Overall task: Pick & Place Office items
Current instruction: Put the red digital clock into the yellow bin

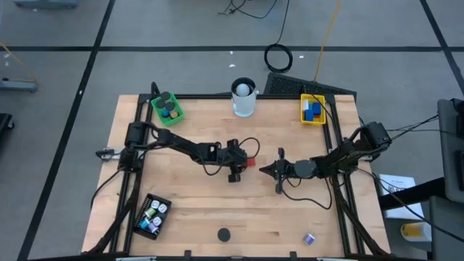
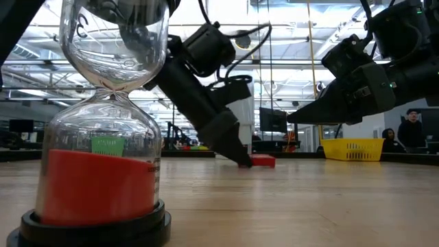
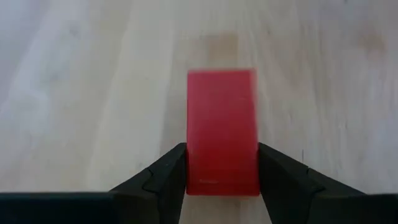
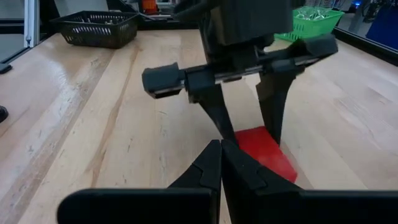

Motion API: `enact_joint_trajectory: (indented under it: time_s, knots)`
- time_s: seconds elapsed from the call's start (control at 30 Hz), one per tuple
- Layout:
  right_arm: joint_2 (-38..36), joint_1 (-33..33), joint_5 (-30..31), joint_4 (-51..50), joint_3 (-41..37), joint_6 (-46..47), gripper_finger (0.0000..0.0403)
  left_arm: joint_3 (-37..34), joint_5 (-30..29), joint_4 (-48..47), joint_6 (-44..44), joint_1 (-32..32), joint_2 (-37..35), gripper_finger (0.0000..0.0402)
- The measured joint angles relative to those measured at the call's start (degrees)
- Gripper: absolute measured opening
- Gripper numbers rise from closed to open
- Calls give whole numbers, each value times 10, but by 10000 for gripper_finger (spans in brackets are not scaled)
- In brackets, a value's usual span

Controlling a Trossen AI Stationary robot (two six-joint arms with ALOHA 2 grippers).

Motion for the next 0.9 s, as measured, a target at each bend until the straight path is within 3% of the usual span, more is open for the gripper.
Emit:
enact_joint_trajectory:
  time_s: [0.3,0.43,0.6,0.73,0.9]
  knots:
    - [0,0,0,0,0,0,0,0,-7,-71,22,-12,-38,255]
    - [0,0,-1,0,0,7,0,-7,-46,-134,46,-32,-79,254]
    - [0,0,0,-1,0,15,0,-83,-33,-61,47,-53,-128,178]
    - [0,-10,30,-17,7,58,15,-194,-14,103,29,-53,-156,99]
    - [0,-54,28,-181,78,105,54,-325,-22,348,-18,-30,-181,21]
